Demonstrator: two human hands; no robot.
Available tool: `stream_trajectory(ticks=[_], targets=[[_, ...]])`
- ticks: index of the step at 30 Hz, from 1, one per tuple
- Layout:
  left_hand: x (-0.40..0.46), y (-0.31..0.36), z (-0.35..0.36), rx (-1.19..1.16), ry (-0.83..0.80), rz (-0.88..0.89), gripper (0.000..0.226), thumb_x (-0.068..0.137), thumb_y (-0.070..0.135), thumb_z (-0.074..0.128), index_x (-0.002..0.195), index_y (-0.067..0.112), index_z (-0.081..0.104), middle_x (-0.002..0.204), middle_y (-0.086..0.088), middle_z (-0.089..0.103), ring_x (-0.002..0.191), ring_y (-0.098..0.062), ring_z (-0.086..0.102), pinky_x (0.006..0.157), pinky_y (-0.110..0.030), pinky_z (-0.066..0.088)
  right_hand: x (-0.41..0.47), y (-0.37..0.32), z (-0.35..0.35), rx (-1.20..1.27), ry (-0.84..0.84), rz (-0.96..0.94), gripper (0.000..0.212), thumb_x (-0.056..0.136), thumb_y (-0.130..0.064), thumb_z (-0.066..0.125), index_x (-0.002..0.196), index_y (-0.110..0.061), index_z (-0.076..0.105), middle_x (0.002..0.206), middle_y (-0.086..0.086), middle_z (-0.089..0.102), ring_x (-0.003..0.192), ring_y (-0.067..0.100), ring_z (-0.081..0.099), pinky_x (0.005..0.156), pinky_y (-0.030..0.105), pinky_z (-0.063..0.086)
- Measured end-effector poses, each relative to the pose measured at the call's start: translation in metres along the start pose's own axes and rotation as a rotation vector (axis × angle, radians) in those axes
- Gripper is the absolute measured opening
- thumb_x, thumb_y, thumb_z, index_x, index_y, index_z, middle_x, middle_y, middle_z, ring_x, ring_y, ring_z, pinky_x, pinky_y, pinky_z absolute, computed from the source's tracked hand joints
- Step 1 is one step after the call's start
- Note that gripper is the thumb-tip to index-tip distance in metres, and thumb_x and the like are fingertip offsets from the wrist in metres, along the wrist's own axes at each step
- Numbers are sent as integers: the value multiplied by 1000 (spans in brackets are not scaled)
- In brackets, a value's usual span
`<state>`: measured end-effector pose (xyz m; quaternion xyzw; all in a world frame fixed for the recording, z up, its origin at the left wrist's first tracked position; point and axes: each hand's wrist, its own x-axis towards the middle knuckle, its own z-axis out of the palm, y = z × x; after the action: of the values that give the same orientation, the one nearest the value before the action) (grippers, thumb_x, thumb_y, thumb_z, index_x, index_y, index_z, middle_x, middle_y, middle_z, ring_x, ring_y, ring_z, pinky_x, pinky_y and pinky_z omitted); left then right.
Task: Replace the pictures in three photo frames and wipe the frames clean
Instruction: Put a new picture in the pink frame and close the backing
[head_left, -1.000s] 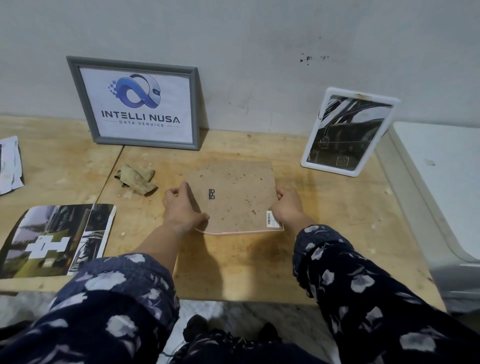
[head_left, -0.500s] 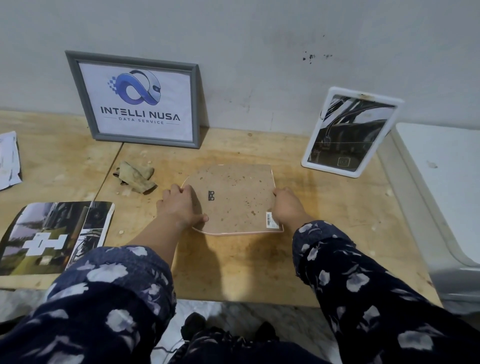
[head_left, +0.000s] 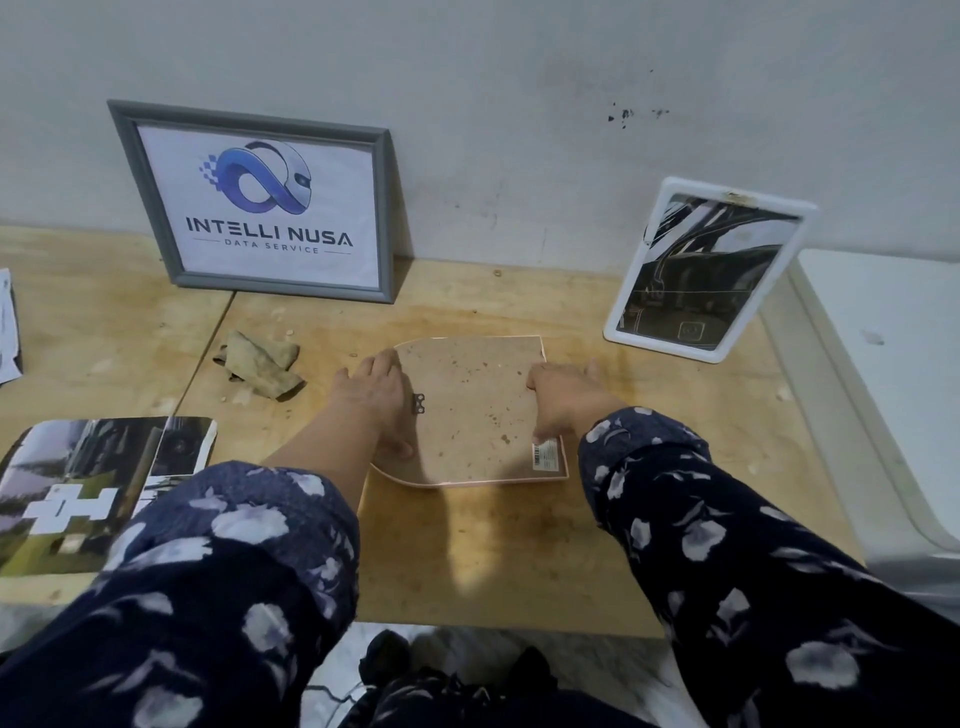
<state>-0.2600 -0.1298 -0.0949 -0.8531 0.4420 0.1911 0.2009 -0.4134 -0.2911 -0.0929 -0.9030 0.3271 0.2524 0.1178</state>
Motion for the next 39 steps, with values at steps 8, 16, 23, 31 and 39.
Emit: stream_trajectory(ticks=[8,16,23,31,39], targets=[[16,2,-16,19,-62,100,129,55,51,88,152,31,5,153,-3,24,127,-28,41,97,-40,47,9,-2,-1,-153,82,-69,101,61,-49,82,142,-15,32,141,4,39,135,24,34,114,61,-7],[26,2,-21,41,-87,101,126,49,53,89,149,35,15,145,-3,34,118,-28,48,91,-40,48,20,-11,-17,-119,-145,-100,126,65,-30,86,152,-30,-6,159,8,-7,147,30,-4,117,55,-2],[27,2,-9,-3,-12,92,123,52,52,87,149,35,12,149,-5,28,131,-31,32,106,-52,32,25,-13,-14,-161,-124,-99,127,66,-26,85,152,-28,-7,160,10,-8,147,31,-5,117,55,-1],[5,-7,3,-163,12,50,108,67,50,80,151,34,12,159,3,10,144,-27,15,114,-61,9,8,-24,13,-23,-40,-103,96,80,4,54,152,-26,-1,160,12,-8,148,28,-5,116,59,-4],[-5,-10,22,-213,94,37,91,75,53,72,149,38,20,159,3,15,139,-28,31,115,-58,10,-37,-68,95,72,577,-328,40,81,-3,35,110,-11,62,126,19,59,120,44,51,93,53,45]])
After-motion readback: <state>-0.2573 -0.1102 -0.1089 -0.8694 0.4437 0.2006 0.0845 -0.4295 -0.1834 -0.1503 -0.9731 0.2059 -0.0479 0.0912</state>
